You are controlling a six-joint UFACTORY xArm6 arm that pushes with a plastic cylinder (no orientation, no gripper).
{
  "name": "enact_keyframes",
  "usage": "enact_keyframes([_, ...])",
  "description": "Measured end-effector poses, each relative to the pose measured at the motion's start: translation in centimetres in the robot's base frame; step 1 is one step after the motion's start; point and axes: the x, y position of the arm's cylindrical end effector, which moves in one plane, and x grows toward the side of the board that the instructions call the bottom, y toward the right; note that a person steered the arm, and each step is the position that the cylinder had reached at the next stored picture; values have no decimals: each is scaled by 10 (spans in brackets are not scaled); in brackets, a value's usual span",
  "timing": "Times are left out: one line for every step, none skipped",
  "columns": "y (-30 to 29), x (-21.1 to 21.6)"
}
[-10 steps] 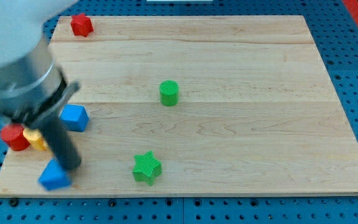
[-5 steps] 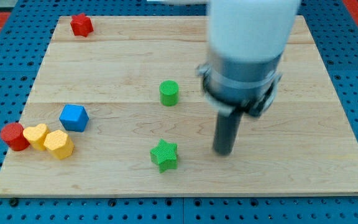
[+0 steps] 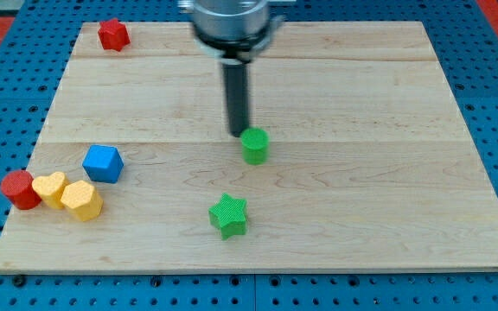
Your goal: Slide the green circle closer to the green star
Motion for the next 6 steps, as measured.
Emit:
enact_keyframes([14, 37])
enact_keyframes([6, 58])
enact_keyframes([41, 58])
enact_keyframes([33, 76])
enact_keyframes([-10, 76])
enact_keyframes([-21, 76])
